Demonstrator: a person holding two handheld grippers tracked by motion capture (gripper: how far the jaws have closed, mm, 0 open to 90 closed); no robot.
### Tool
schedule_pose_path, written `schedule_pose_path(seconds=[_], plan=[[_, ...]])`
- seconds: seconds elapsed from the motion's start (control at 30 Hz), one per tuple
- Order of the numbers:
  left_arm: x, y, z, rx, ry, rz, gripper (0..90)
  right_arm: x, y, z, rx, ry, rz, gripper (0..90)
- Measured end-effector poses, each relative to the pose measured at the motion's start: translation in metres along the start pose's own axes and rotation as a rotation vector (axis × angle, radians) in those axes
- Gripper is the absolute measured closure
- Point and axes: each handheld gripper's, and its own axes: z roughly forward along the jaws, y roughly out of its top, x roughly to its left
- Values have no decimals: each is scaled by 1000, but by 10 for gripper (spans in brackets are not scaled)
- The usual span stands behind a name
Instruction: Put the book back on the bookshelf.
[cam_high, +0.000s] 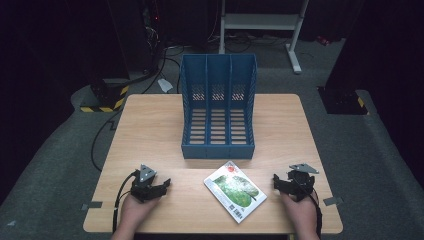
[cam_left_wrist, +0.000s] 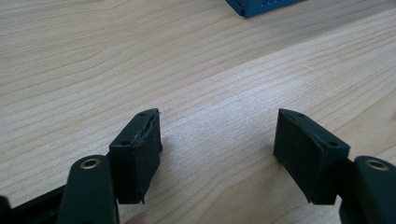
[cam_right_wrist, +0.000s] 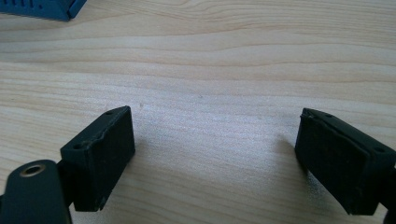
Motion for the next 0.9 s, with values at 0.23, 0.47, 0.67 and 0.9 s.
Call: schedule_pose_path(seconds=[0.23,0.47,0.67,0.9], plan=[[-1,0,0,-2,2,-3,324,0,0,0,0,0,0,116],[-1,-1,-1,-4,1,1,338,-1,-1,-2,3,21,-24,121],[-2,-2,-2,-9,-7,8,381,-2,-1,-3,4,31,-37,134],[-2,3,-3,20,8,-3,406,-5,-2,-14,-51,75,-60,274]])
